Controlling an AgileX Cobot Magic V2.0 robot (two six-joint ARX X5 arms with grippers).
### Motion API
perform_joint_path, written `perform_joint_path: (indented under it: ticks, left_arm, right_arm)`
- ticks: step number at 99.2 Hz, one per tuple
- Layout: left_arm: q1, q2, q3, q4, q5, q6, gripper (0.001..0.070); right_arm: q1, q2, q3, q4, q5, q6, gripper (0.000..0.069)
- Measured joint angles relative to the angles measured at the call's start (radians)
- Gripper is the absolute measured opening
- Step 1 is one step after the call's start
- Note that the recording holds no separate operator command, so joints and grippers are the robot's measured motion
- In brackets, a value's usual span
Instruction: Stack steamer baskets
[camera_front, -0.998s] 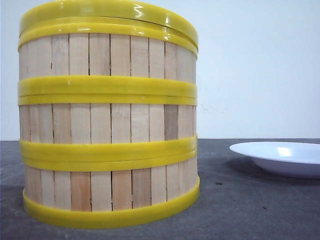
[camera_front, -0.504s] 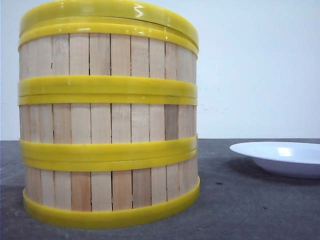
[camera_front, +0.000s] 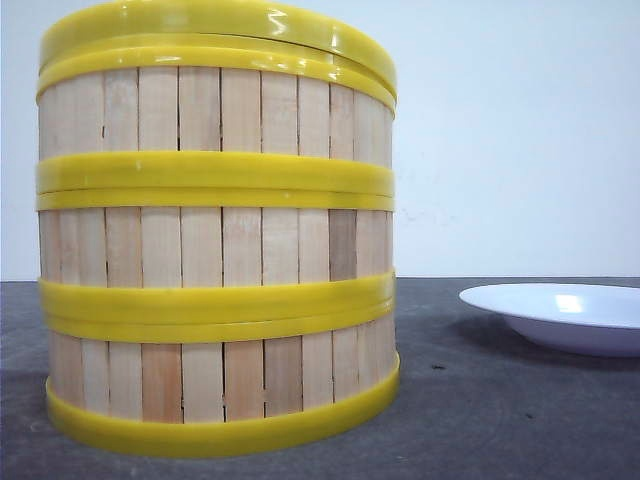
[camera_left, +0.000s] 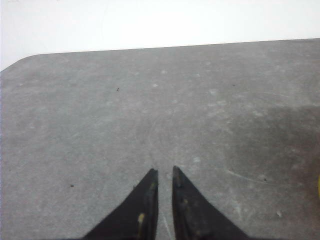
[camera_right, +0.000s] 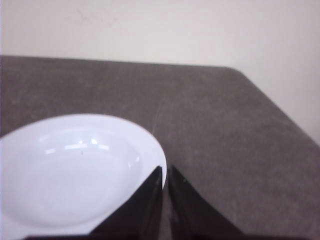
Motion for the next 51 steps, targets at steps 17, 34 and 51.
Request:
perform_joint_path:
  ticks: [17, 34, 51]
  left_arm:
    - [0.000, 0.000, 0.000, 0.000, 0.000, 0.000, 0.0025]
    - [0.000, 0.000, 0.000, 0.000, 0.000, 0.000, 0.0025]
    - [0.000, 0.000, 0.000, 0.000, 0.000, 0.001, 0.0025]
  right_arm:
    - [0.000, -0.037, -0.047, -0.001, -0.004, 0.016, 0.0016]
    - [0.000, -0.037, -0.047, -0.002, -0.008, 0.018, 0.0016]
    - [0.000, -0.037, -0.047, -0.002, -0.019, 0.037, 0.0016]
